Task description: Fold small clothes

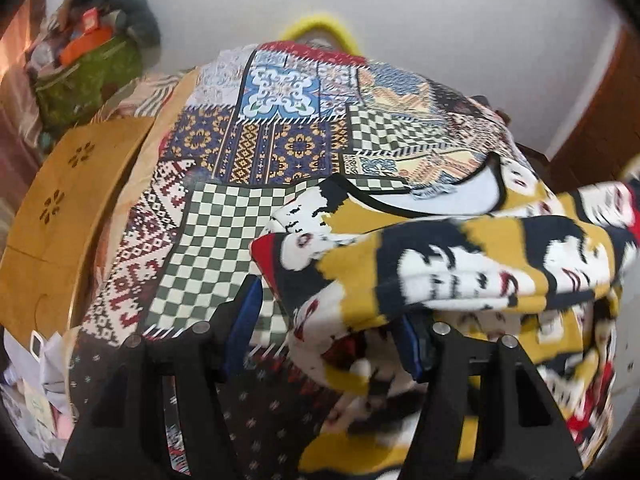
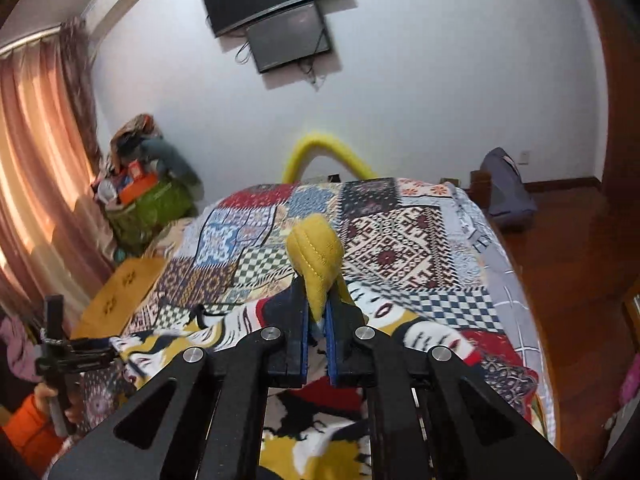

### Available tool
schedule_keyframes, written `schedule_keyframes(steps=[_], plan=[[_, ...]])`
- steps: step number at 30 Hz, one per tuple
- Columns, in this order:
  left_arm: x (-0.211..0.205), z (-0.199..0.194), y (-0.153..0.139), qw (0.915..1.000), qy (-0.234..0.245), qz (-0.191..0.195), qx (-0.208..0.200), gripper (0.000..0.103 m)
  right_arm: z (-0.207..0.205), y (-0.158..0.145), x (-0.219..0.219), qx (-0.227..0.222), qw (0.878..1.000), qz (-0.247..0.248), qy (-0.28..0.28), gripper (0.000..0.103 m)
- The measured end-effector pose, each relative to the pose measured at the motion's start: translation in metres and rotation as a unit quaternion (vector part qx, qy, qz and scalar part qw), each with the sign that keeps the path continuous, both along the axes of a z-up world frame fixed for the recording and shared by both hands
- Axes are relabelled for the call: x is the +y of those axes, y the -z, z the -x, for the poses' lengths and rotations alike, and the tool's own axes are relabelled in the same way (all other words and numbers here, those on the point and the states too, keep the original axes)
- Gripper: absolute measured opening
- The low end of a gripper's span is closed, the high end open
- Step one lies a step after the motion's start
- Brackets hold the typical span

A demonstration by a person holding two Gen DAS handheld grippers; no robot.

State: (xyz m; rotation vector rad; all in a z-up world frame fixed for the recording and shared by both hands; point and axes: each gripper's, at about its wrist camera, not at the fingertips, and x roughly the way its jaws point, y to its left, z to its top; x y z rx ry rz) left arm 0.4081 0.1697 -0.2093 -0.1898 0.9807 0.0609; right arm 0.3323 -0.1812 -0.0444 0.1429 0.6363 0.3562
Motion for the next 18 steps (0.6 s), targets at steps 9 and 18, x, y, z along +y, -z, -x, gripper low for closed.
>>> schedule_keyframes(steps=[9,18], plan=[[0.000,-0.018,0.038,0.9980,-0.023,0.003,0.058,0.020,0.000,0.008,-0.037,0.004,0.999,-0.019,0.038,0.006],[0.004,-0.013,-0.036,0.9730,-0.050,-0.219,-0.054,0.018,0.003,0.031,-0.013,0.030,0.999,-0.017,-0.004,0.006]])
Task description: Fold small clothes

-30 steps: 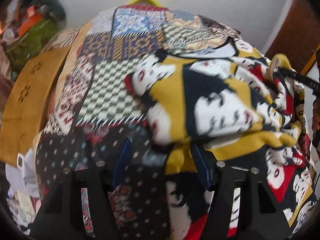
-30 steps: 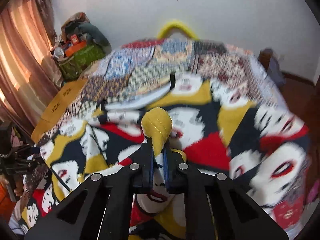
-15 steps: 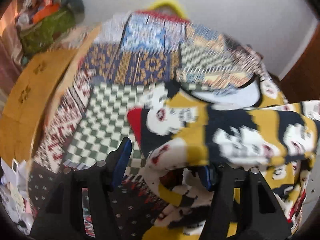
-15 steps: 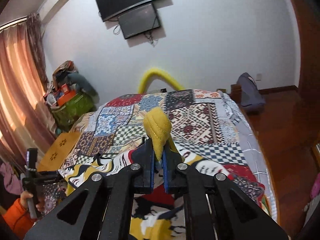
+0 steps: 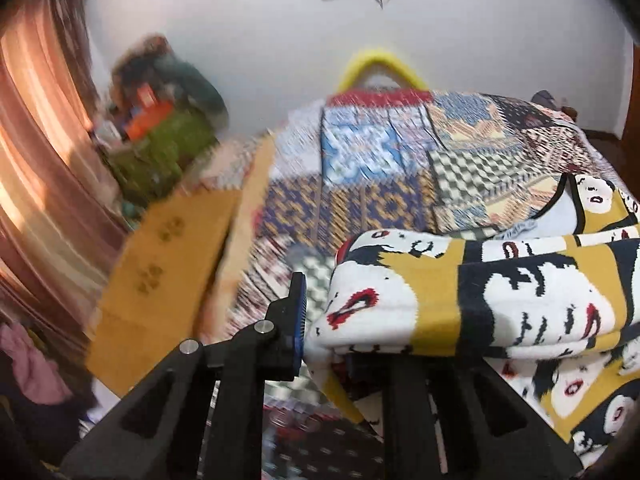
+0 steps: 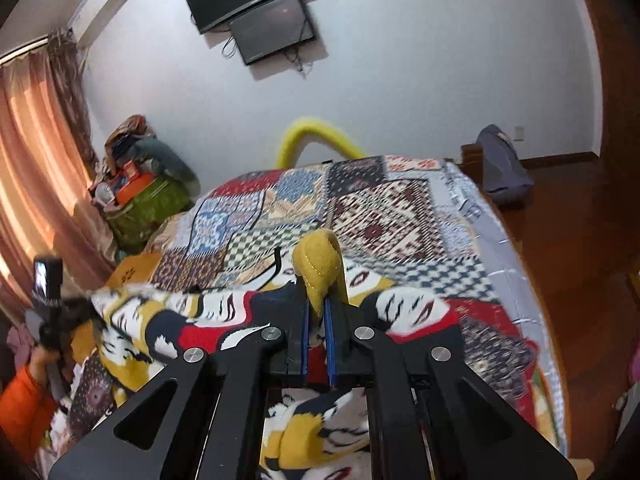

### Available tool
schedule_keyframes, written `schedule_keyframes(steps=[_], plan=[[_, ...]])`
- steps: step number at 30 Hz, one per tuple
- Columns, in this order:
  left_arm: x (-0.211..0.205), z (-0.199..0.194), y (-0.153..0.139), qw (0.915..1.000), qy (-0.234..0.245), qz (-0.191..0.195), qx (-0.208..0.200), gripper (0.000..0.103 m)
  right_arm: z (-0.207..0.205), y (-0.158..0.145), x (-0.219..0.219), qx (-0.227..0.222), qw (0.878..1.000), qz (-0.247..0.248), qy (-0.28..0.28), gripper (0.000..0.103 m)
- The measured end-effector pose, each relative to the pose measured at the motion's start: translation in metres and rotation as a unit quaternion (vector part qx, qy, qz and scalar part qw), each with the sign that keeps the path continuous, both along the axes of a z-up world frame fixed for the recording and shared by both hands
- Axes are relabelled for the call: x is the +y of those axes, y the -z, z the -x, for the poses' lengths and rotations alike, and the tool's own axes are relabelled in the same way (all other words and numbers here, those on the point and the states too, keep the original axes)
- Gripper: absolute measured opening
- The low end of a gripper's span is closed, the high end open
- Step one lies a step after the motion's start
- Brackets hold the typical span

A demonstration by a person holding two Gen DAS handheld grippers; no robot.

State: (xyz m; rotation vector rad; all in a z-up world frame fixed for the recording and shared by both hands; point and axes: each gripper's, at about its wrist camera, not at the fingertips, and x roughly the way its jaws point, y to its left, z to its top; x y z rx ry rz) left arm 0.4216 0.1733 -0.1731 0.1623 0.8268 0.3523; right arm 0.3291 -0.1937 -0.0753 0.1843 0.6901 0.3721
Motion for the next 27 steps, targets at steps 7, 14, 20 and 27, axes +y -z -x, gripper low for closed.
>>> schedule_keyframes(steps=[7,14,20,27], plan=[[0.021,-0.001,0.041,0.9924,-0.003,0.100,0.071,0.035,-0.008,0.028,0.011,0.038,0.999,0.023,-0.011,0.006],[0.017,0.035,0.064,0.9812,0.021,0.168,0.092,0.044,-0.004,0.044,0.023,0.067,0.992,0.093,-0.046,0.009],[0.013,0.070,0.040,0.9834,0.032,0.163,0.074,0.059,0.017,0.037,0.005,0.063,0.994,0.087,-0.037,0.036],[-0.003,0.100,0.043,0.9782,0.059,0.179,0.087,0.075,0.053,0.028,-0.025,0.069,0.995,0.076,-0.013,0.068]])
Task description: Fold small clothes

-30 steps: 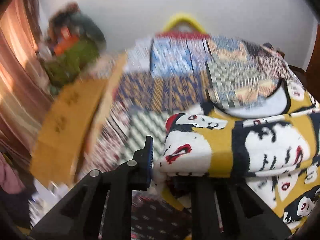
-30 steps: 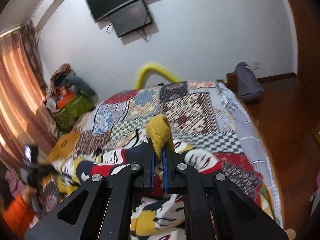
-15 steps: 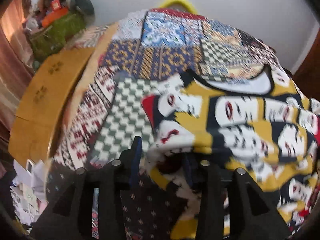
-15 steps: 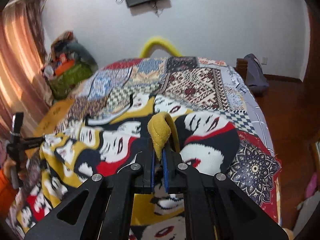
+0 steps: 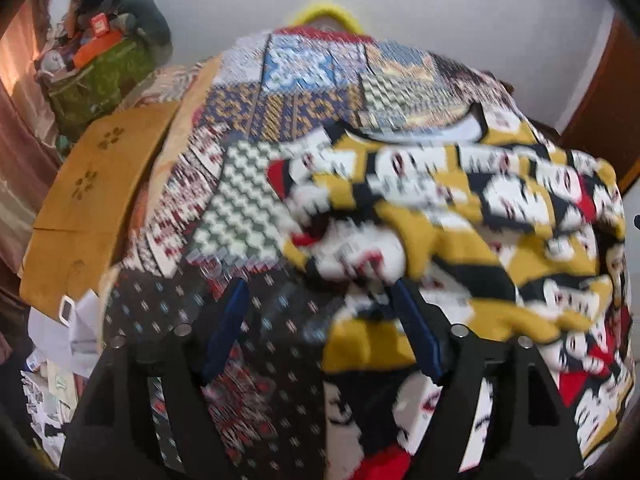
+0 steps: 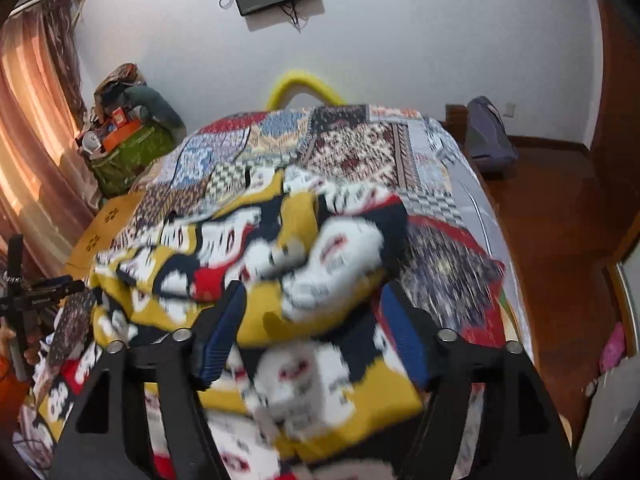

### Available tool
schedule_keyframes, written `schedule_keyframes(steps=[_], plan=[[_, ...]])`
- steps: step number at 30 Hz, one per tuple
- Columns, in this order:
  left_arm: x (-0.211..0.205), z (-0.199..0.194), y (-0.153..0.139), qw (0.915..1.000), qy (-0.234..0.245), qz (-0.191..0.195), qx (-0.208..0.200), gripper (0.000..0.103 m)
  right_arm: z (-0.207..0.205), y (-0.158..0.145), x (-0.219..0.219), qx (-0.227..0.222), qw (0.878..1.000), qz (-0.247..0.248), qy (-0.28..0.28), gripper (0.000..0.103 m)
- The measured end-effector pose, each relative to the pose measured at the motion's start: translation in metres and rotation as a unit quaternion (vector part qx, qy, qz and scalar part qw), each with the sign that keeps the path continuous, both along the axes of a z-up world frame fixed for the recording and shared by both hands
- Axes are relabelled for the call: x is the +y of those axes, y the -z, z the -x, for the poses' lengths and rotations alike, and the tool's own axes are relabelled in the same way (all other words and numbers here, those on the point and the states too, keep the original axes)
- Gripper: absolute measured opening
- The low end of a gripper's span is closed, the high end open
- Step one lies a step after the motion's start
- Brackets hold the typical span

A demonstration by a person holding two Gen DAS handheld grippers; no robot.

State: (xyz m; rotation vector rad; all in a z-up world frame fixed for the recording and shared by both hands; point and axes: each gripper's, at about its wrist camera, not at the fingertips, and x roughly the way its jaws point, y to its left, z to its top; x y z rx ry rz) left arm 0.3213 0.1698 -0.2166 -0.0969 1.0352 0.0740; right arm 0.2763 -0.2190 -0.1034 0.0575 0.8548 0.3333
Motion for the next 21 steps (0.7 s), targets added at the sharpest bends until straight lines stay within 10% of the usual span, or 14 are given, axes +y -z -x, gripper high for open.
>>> schedule_keyframes(steps=[5,13,21], plan=[[-0.015,0.008,0.033,0.9979,0.010,0.029,0.057,0.075,0.025,0.029,0.009,0.046,0.998,0.028,-0.034,0.068],[-0.028,0.029,0.047,0.9963,-0.021,0.049,0.067,0.014,0.041,0.079,0.024,0.084,0.992,0.076,-0.056,0.068],[-0.018,0.079,0.049,0.9960,-0.036,-0.030,0.076,0.014,0.046,0.081,0.024,0.068,0.989,0.110,-0.067,0.015]])
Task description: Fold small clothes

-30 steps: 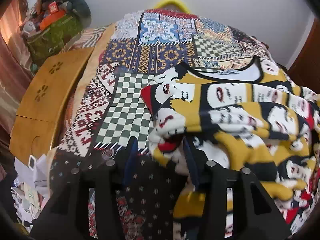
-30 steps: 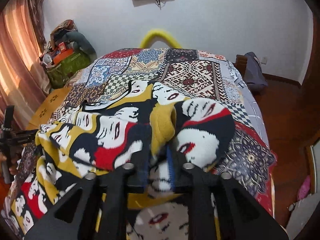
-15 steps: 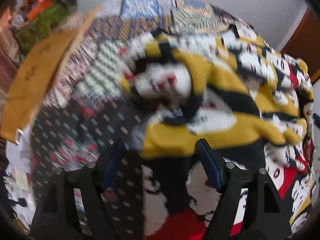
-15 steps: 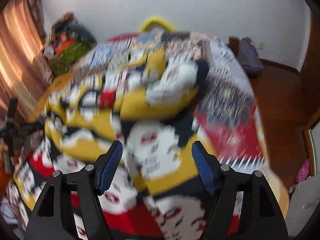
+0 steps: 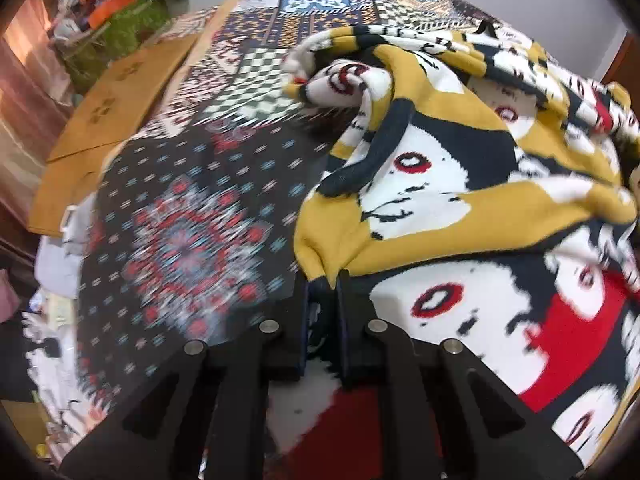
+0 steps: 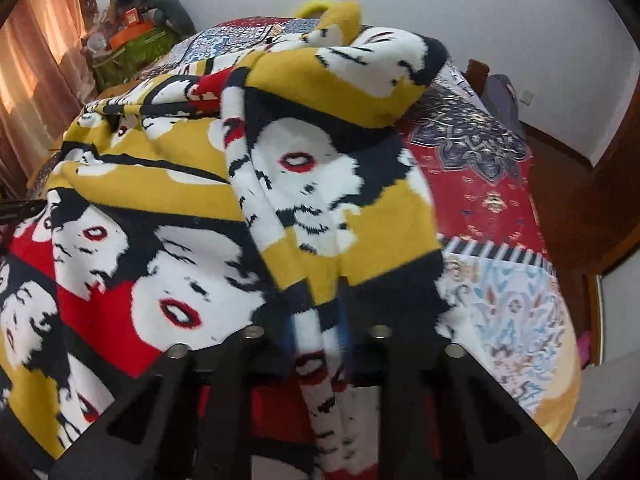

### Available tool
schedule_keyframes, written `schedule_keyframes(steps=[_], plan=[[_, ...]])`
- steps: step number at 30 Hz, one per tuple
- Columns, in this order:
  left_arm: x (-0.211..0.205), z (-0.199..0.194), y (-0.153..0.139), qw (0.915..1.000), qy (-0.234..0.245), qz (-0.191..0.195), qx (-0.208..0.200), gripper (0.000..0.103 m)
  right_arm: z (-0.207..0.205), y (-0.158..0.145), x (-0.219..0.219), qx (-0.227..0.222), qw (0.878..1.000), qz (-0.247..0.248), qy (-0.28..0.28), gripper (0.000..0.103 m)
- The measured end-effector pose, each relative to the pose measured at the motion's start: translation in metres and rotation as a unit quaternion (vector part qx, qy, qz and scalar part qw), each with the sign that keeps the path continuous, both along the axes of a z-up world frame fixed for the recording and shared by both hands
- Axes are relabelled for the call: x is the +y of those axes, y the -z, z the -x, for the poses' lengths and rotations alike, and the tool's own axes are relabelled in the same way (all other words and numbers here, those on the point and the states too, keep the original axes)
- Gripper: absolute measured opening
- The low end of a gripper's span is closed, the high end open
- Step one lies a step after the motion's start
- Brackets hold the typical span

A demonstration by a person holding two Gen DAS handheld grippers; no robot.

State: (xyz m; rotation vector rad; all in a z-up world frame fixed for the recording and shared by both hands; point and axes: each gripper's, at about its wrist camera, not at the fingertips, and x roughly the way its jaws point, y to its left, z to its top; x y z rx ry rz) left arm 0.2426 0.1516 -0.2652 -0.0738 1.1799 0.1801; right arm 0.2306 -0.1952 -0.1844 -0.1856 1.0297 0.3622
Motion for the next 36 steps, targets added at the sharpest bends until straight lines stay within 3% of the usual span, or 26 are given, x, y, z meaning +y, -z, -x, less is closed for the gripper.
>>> schedule_keyframes(steps=[3,5,10,13,21,23,27,30,33,36], plan=[[0.003,0.017,0.002,0.9995,-0.011,-0.028,0.002,0.015,0.004,-0.004,-0.012,-0.001,1.000,-0.012,0.009,0.013],[0.002,0.024,0.004,0.9982,-0.021,-0.055,0.005,0.015,0.010,-0.008,-0.018,-0.014,1.000,0.007,0.022,0.008],[0.012,0.030,-0.004,0.9997,-0.019,-0.015,0.004,0.014,0.018,-0.026,-0.058,-0.019,0.997,-0.044,0.066,0.008],[0.021,0.026,-0.019,0.9996,-0.026,0.002,-0.002,0.014,0.022,-0.047,-0.082,-0.049,0.992,-0.059,0.098,0.008],[-0.002,-0.004,-0.091,0.9964,-0.001,0.006,-0.085,0.016,0.000,-0.106,-0.087,-0.151,0.979,-0.060,0.124,0.008],[-0.012,-0.014,-0.104,0.9944,0.013,0.003,-0.105,0.019,-0.009,-0.127,-0.076,-0.181,0.974,-0.068,0.115,0.008],[-0.024,-0.030,-0.117,0.9902,0.031,0.002,-0.136,0.048,-0.033,-0.162,-0.034,-0.225,0.968,-0.092,0.067,0.008],[-0.028,-0.036,-0.120,0.9878,0.046,0.005,-0.149,0.050,-0.050,-0.172,0.017,-0.238,0.967,-0.096,0.002,0.009],[-0.025,-0.037,-0.116,0.9873,0.050,0.008,-0.150,0.056,-0.063,-0.165,0.073,-0.229,0.967,-0.094,-0.058,0.009],[-0.016,-0.035,-0.109,0.9878,0.049,-0.003,-0.148,0.061,-0.075,-0.133,0.143,-0.186,0.970,-0.094,-0.127,0.011]])
